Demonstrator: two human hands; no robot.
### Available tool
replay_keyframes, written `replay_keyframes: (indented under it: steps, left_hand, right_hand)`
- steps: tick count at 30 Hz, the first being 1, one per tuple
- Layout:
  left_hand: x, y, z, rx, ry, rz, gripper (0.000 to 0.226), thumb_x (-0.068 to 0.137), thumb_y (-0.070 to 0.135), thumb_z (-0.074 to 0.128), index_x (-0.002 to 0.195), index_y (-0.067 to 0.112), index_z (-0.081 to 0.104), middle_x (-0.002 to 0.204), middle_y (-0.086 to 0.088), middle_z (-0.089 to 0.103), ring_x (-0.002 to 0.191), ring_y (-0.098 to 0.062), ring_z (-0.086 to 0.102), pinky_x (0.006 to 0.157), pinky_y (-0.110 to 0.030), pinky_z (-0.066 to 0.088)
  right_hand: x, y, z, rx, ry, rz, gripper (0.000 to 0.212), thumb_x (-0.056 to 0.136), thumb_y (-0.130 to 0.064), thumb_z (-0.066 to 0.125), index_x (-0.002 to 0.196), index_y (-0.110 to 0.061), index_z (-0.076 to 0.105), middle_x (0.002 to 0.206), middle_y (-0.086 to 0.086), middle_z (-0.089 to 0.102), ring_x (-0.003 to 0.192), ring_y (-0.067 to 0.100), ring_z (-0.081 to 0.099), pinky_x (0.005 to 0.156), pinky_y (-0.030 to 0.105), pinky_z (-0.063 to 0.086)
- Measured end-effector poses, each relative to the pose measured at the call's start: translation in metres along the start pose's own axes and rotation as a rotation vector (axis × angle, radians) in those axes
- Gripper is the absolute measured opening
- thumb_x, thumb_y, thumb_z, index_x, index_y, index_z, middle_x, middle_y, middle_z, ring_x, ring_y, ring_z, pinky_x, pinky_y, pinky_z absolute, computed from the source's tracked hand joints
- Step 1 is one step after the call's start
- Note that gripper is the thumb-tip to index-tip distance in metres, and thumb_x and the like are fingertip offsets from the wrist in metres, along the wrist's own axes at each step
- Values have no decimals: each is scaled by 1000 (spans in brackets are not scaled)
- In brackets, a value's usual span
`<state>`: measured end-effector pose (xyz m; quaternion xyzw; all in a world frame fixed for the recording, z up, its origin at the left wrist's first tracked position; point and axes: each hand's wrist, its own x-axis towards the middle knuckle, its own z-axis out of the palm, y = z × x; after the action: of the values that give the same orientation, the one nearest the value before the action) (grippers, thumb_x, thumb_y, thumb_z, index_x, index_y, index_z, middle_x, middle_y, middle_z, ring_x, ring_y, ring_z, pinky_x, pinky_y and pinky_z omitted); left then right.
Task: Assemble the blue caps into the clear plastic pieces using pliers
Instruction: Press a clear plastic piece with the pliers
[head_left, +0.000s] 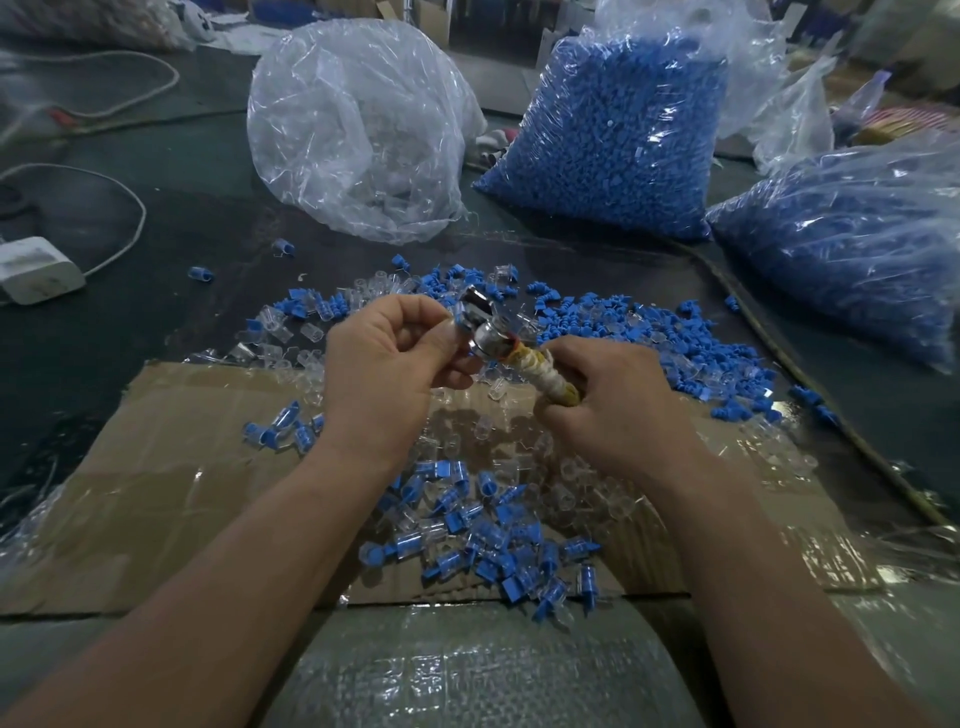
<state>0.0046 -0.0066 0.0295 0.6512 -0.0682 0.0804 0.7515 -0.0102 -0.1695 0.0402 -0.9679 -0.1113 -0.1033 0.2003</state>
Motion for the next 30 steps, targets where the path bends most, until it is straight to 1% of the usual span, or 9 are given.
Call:
replay_keyframes:
  steps: [2, 5, 9, 11, 14, 17, 22, 26, 30]
  left_hand:
    - [1, 1, -2, -14, -1, -30, 14, 84, -4, 57, 77, 8, 58, 57, 1, 66, 50, -9, 62, 49, -18, 51]
    - [6, 4, -8, -24, -33, -129, 13, 83, -1, 58, 76, 9, 59, 60, -1, 68, 49, -10, 62, 44, -17, 48]
    - [8, 12, -17, 110, -311, -233, 2, 73, 10, 66, 72, 12, 65, 62, -3, 69, 43, -8, 56, 35, -14, 37]
    - [6, 15, -17, 173, -517, -255, 7, 63, 19, 67, 67, 15, 70, 63, -4, 69, 42, -6, 54, 36, -12, 36]
    - [1, 13, -12, 253, -705, -238, 11, 57, 23, 69, 65, 16, 72, 63, -2, 69, 50, -6, 58, 46, -13, 45]
    - [0, 9, -12, 328, -831, -197, 18, 57, 29, 72, 70, 17, 73, 69, -1, 70, 60, -9, 60, 60, -17, 50]
    - [0, 10, -14, 353, -999, -208, 16, 60, 26, 75, 74, 18, 72, 68, 4, 70, 57, -2, 61, 55, -12, 46]
    - [-1, 10, -11, 335, -1010, -228, 17, 62, 28, 74, 76, 18, 73, 69, 3, 71, 63, -5, 66, 59, -12, 48]
    - [-1, 11, -9, 289, -786, -217, 20, 58, 32, 69, 72, 18, 71, 66, 0, 70, 52, -4, 61, 50, -10, 46]
  right_hand:
    - [1, 3, -1, 30, 15, 6, 23, 71, -12, 67, 94, -12, 64, 75, -6, 55, 68, 11, 49, 61, 17, 35]
    - [1, 15, -7, 94, 101, 79, 29, 72, -9, 68, 100, -12, 64, 73, -14, 51, 65, 1, 46, 58, 14, 34]
    - [1, 33, -14, 93, 217, 260, 28, 72, -29, 74, 96, -24, 61, 71, -22, 48, 65, -4, 46, 55, 15, 33]
    - [3, 42, -16, 16, 165, 358, 32, 70, -39, 75, 94, -25, 58, 71, -19, 48, 64, -2, 43, 59, 25, 35]
    - [5, 51, -14, -113, 42, 472, 38, 66, -45, 75, 90, -24, 55, 79, -5, 52, 66, 8, 42, 62, 28, 33]
    - [7, 56, -11, -158, -36, 550, 54, 66, -49, 74, 106, -18, 59, 89, -1, 52, 77, 14, 42, 68, 29, 34]
    - [7, 62, -9, -157, -52, 604, 58, 63, -52, 74, 108, -17, 59, 87, -4, 52, 77, 13, 46, 67, 29, 35]
    - [7, 66, -7, -153, -76, 629, 64, 62, -55, 74, 111, -17, 58, 90, -4, 51, 82, 15, 48, 68, 30, 37]
    - [8, 69, -6, -182, -85, 612, 60, 62, -59, 72, 101, -16, 57, 77, -6, 45, 68, 10, 41, 62, 31, 35]
